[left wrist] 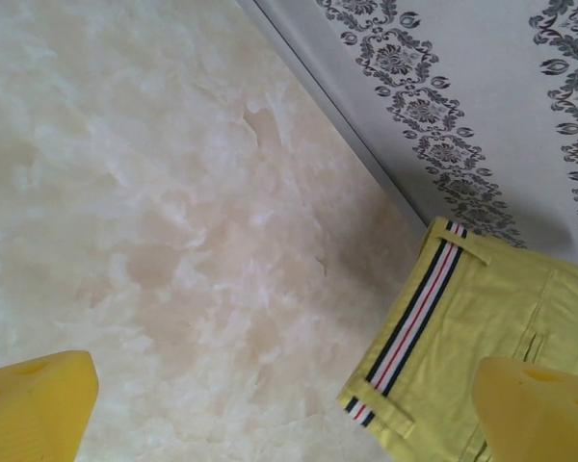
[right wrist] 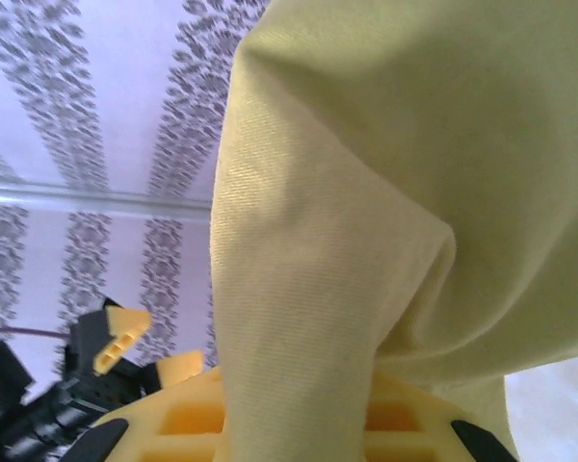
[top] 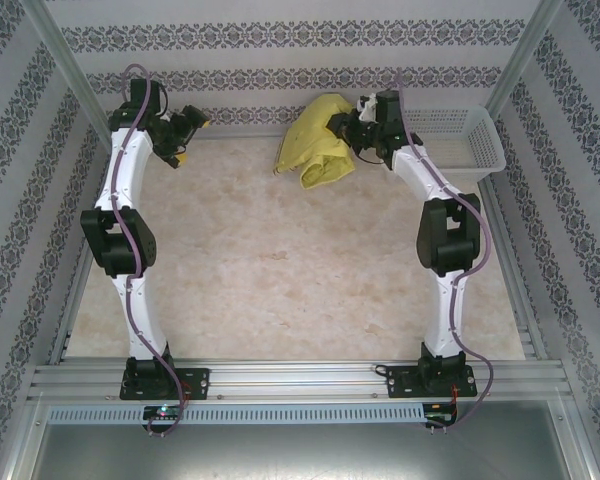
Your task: Roll up the long pants
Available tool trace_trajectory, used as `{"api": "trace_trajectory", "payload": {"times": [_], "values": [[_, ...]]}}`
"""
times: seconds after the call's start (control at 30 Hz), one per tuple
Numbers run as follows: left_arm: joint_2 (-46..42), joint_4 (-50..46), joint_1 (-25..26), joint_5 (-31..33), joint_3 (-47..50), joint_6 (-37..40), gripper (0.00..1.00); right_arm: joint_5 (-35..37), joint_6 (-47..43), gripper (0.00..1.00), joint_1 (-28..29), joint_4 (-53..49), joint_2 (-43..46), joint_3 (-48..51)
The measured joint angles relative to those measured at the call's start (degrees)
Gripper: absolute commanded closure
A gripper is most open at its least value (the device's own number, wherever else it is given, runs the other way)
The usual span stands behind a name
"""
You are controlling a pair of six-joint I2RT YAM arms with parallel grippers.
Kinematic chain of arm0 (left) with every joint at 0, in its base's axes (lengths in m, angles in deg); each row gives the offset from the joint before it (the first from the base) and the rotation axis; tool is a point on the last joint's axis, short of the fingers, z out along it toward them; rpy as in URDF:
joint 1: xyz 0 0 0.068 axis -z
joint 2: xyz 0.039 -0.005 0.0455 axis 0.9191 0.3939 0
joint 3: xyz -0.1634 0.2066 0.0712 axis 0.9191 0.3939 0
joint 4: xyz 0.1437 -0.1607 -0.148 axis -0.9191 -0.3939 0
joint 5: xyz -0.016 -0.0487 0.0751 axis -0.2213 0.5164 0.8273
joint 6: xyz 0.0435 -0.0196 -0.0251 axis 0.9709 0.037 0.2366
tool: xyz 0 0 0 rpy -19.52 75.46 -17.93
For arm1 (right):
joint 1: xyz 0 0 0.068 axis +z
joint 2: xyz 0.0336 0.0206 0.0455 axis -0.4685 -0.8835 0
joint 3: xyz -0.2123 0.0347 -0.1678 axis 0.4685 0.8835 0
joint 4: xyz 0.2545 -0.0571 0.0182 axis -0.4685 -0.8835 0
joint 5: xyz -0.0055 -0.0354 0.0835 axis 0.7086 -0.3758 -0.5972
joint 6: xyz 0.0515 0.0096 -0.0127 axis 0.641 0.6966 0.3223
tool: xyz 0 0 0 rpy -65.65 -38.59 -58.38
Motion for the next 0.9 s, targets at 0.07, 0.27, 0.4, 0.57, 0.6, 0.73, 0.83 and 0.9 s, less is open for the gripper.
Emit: {"api": "trace_trajectory", "payload": {"times": [0.07, 0.27, 0.4, 0.57, 0.6, 0.73, 0.83, 0.9], "values": [[0.0, 0.0, 0.0, -0.2, 0.0, 0.2, 0.00, -0.3, 4.6, 1.00, -1.1, 5.3, 0.0, 1.6], [0.0, -0.2, 0.0, -0.3, 0.0, 1.0, 0.00, 1.4, 9.7, 1.00, -5.0, 14.0, 1.8, 4.4], [0.0, -0.6, 0.0, -0.6, 0.0, 1.9, 0.00, 4.2, 11.0, 1.00, -7.3, 18.3, 5.0, 7.7], [0.0, -1.6, -0.1, -0.6, 0.0, 2.8, 0.00, 9.3, 10.4, 1.00, -9.8, 21.0, 11.0, 13.7], [0.0, -1.6, -0.1, -0.6, 0.0, 2.9, 0.00, 10.2, 10.1, 1.00, -10.2, 21.3, 12.1, 14.7], [-0.1, -1.7, -0.1, -0.7, 0.0, 3.3, 0.00, 15.0, 7.5, 1.00, -11.9, 21.6, 17.1, 19.9], [-0.1, -1.8, -0.1, -0.8, 0.0, 4.0, 0.00, 18.4, 4.2, 1.00, -13.1, 19.7, 20.3, 22.7], [-0.1, -1.9, -0.1, -0.8, 0.0, 4.4, 0.00, 21.1, 1.5, 1.00, -14.0, 18.4, 22.0, 24.0]]}}
